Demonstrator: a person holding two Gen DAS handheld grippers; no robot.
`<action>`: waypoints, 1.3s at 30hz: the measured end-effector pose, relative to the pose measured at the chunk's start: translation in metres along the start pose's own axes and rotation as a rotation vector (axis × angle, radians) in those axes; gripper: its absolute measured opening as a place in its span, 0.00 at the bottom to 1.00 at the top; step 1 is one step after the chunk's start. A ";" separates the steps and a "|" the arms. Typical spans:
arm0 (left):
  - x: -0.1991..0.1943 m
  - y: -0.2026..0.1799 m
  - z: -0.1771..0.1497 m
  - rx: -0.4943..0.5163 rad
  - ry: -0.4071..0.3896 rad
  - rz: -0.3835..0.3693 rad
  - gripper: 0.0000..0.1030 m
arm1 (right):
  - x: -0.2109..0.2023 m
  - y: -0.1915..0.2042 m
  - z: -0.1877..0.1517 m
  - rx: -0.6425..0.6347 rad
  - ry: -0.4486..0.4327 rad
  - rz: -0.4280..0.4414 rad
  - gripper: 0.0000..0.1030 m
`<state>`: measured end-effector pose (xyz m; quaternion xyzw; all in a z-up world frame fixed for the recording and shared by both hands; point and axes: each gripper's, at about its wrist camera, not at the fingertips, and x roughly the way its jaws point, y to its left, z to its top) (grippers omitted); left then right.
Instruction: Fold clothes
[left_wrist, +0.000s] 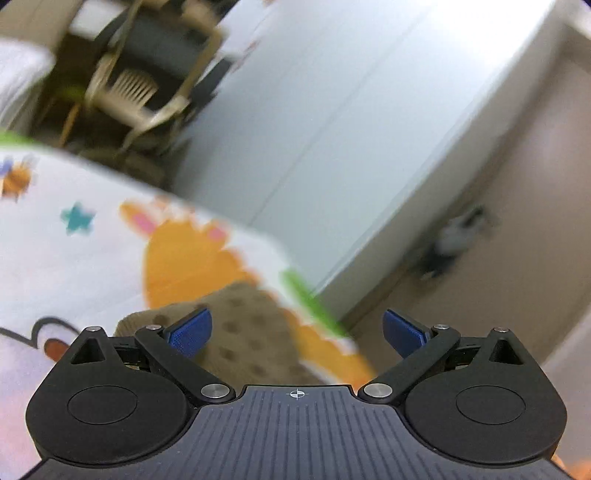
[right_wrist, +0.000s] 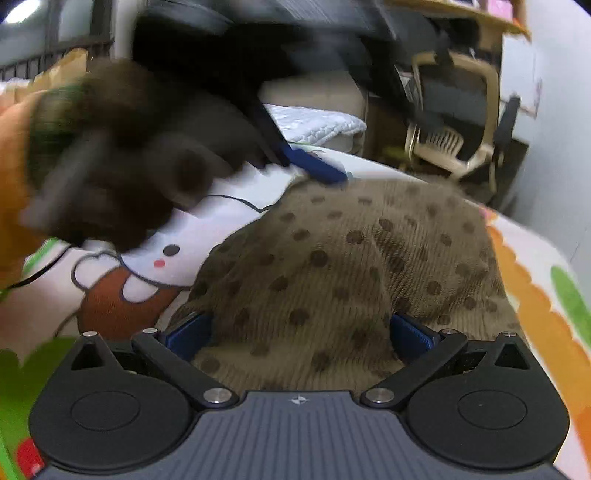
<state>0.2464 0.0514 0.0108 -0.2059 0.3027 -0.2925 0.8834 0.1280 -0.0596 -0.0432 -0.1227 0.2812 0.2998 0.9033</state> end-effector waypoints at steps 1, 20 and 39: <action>0.011 0.006 0.003 -0.016 0.012 0.009 0.98 | -0.001 -0.004 0.000 0.006 0.004 0.013 1.00; 0.057 0.033 0.007 0.037 0.064 0.101 0.98 | -0.008 -0.031 0.007 0.118 0.097 -0.023 1.00; -0.017 0.020 -0.012 -0.081 -0.027 -0.047 0.99 | -0.015 -0.016 0.003 0.122 0.061 -0.014 1.00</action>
